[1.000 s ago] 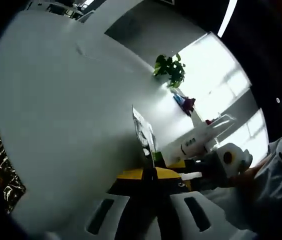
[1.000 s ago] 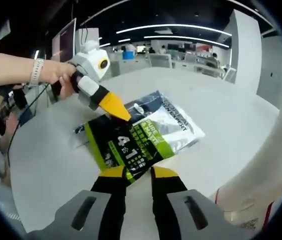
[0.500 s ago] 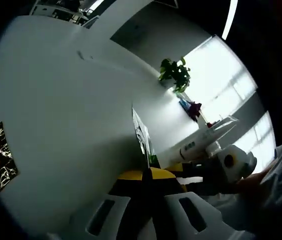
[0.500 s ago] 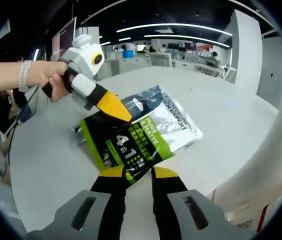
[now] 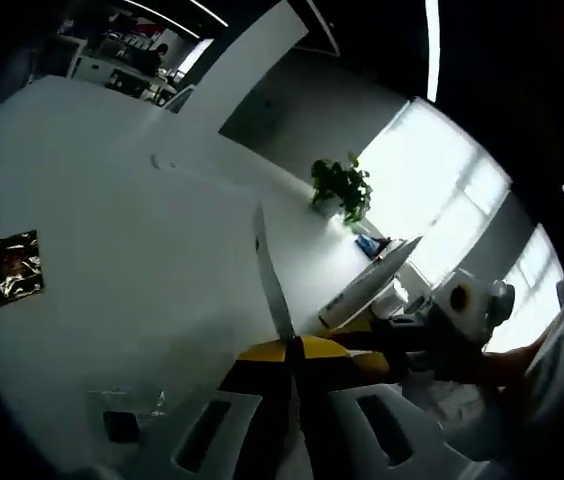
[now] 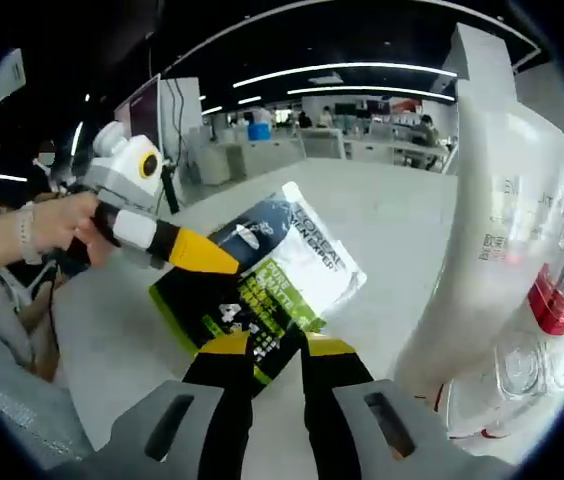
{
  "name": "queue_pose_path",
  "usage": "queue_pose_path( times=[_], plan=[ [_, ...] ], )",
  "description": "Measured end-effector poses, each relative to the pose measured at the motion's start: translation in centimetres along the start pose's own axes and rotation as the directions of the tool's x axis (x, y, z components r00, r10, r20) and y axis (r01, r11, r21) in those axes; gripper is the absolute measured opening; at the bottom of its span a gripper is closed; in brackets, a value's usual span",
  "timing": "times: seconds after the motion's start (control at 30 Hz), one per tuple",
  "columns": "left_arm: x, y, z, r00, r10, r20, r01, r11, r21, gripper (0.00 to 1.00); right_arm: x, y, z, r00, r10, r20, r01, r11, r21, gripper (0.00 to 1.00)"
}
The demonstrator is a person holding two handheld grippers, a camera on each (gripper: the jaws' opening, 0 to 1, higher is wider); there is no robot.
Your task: Arrange the skincare products in the storage area until every visible bottle or jar stands upright without overlapping.
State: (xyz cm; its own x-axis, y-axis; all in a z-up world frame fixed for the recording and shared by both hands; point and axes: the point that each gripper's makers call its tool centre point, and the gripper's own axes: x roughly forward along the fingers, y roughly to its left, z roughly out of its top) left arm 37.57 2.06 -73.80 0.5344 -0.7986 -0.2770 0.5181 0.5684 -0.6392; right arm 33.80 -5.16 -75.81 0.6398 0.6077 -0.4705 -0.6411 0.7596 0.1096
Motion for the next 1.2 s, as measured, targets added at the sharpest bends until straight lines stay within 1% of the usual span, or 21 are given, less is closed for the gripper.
queue_pose_path(
  times=[0.1, 0.2, 0.27, 0.33, 0.37, 0.4, 0.47, 0.57, 0.6, 0.67, 0.73, 0.77, 0.83, 0.87, 0.9, 0.93, 0.97, 1.03, 1.07, 1.13, 1.2],
  plan=[
    [-1.2, -1.6, 1.3, 0.995, -0.018, 0.095, 0.02, 1.0, -0.022, 0.01, -1.7, 0.3, 0.4, 0.999, 0.022, 0.031, -0.024, 0.997, 0.069, 0.19],
    [-2.2, -3.1, 2.0, 0.987, -0.027, 0.159, 0.031, 0.999, -0.022, 0.01, -3.2, 0.5, 0.8, 0.997, 0.038, 0.062, -0.046, 0.99, 0.135, 0.19],
    [-2.9, -3.9, 2.4, 0.979, -0.029, 0.2, 0.034, 0.999, -0.018, 0.01, -4.0, 0.4, 0.7, 0.997, 0.029, 0.065, -0.038, 0.989, 0.145, 0.18],
    [-3.6, -5.0, 2.6, 0.968, -0.03, 0.251, 0.044, 0.998, -0.049, 0.01, -5.0, 1.0, 1.0, 0.994, 0.059, 0.091, -0.075, 0.98, 0.187, 0.19],
    [-3.9, -5.6, 2.6, 0.959, -0.035, 0.28, 0.055, 0.997, -0.062, 0.01, -5.6, 1.4, 1.2, 0.991, 0.082, 0.11, -0.107, 0.963, 0.247, 0.19],
    [-4.4, -6.3, 2.7, 0.948, -0.05, 0.313, 0.081, 0.993, -0.087, 0.01, -5.8, 1.6, 1.5, 0.987, 0.087, 0.136, -0.122, 0.954, 0.273, 0.19],
    [-5.0, -7.4, 2.7, 0.932, -0.068, 0.355, 0.114, 0.987, -0.11, 0.01, -6.6, 2.6, 2.0, 0.976, 0.141, 0.168, -0.191, 0.923, 0.335, 0.21],
    [-5.8, -8.7, 2.9, 0.916, -0.083, 0.392, 0.14, 0.983, -0.119, 0.01, -7.5, 3.1, 2.9, 0.96, 0.162, 0.227, -0.241, 0.891, 0.385, 0.25],
    [-6.0, -9.2, 3.1, 0.906, -0.089, 0.413, 0.152, 0.981, -0.122, 0.01, -7.9, 3.6, 3.4, 0.949, 0.184, 0.255, -0.279, 0.866, 0.415, 0.25],
    [-6.2, -10.4, 3.2, 0.895, -0.116, 0.43, 0.187, 0.974, -0.127, 0.01, -8.5, 4.0, 4.5, 0.928, 0.19, 0.32, -0.334, 0.805, 0.49, 0.24],
    [-6.3, -11.2, 3.4, 0.89, -0.126, 0.439, 0.196, 0.974, -0.117, 0.01, -8.9, 4.4, 5.1, 0.912, 0.208, 0.355, -0.378, 0.764, 0.523, 0.24],
    [-6.3, -11.7, 3.5, 0.886, -0.135, 0.443, 0.205, 0.972, -0.115, 0.01, -9.2, 4.7, 5.8, 0.896, 0.216, 0.387, -0.407, 0.748, 0.524, 0.24],
    [-6.3, -12.5, 3.9, 0.872, -0.149, 0.466, 0.227, 0.967, -0.115, 0.01, -9.6, 4.9, 6.5, 0.878, 0.222, 0.425, -0.442, 0.715, 0.541, 0.24],
    [-6.3, -13.1, 4.0, 0.864, -0.164, 0.476, 0.247, 0.962, -0.118, 0.01, -9.9, 5.0, 7.0, 0.866, 0.217, 0.451, -0.464, 0.687, 0.559, 0.25],
    [-6.3, -13.5, 4.1, 0.859, -0.173, 0.482, 0.259, 0.959, -0.117, 0.01, -10.0, 4.8, 7.2, 0.863, 0.203, 0.463, -0.465, 0.68, 0.567, 0.24],
    [-6.2, -13.7, 4.1, 0.858, -0.175, 0.482, 0.257, 0.96, -0.111, 0.01, -10.2, 4.8, 7.3, 0.86, 0.2, 0.469, -0.466, 0.683, 0.563, 0.24],
    [-6.1, -14.1, 4.1, 0.856, -0.178, 0.486, 0.261, 0.959, -0.109, 0.01, -10.3, 4.7, 7.5, 0.856, 0.194, 0.479, -0.47, 0.676, 0.568, 0.22],
    [-5.9, -14.6, 4.2, 0.853, -0.189, 0.487, 0.271, 0.957, -0.103, 0.01, -10.9, 4.7, 8.3, 0.836, 0.185, 0.517, -0.504, 0.633, 0.588, 0.18],
    [-5.8, -14.7, 4.2, 0.853, -0.191, 0.486, 0.274, 0.956, -0.105, 0.01, -11.0, 4.5, 8.5, 0.83, 0.175, 0.529, -0.51, 0.623, 0.594, 0.15],
    [-5.6, -14.9, 4.1, 0.848, -0.204, 0.489, 0.295, 0.948, -0.115, 0.01, -11.2, 4.4, 8.5, 0.827, 0.177, 0.534, -0.514, 0.623, 0.589, 0.13],
    [-5.4, -14.7, 4.0, 0.852, -0.194, 0.487, 0.286, 0.951, -0.12, 0.0, -11.5, 4.2, 8.7, 0.819, 0.169, 0.548, -0.522, 0.616, 0.59, 0.08]
  ],
)
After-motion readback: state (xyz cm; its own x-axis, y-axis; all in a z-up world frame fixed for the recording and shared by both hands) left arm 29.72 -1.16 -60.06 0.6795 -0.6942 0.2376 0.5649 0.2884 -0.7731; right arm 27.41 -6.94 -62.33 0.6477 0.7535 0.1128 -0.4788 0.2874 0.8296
